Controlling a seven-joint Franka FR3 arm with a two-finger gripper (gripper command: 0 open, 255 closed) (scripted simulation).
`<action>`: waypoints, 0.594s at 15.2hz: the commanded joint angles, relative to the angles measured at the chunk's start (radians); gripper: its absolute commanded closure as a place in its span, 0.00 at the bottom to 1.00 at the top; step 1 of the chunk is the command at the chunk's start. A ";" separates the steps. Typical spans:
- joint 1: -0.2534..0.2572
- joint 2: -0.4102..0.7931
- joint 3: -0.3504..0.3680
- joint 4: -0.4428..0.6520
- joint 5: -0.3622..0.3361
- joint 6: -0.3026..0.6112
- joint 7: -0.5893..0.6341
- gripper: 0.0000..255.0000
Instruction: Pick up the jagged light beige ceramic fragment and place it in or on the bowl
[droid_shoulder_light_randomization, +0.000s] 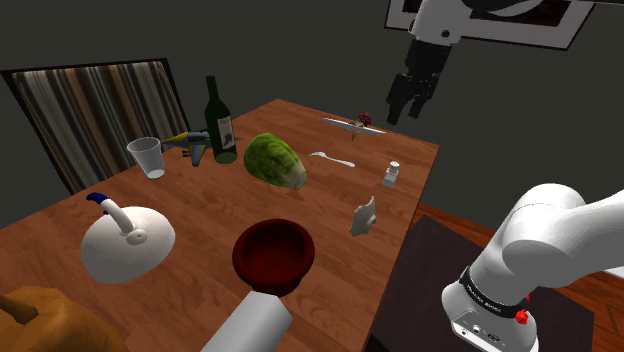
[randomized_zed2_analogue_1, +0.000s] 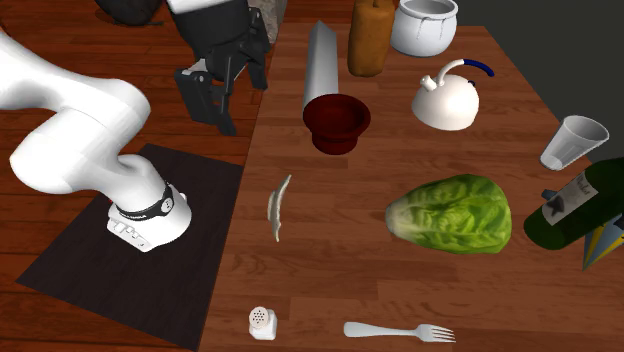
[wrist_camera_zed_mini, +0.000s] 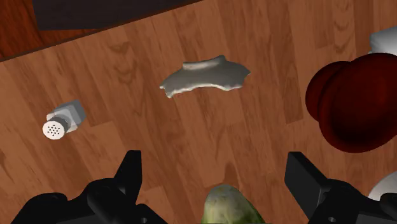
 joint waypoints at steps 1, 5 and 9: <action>0.000 0.000 0.000 0.000 0.000 0.000 0.000 0.00; -0.047 0.059 0.073 -0.078 0.007 0.080 0.179 0.00; -0.090 0.139 0.140 -0.141 0.014 0.159 0.358 0.00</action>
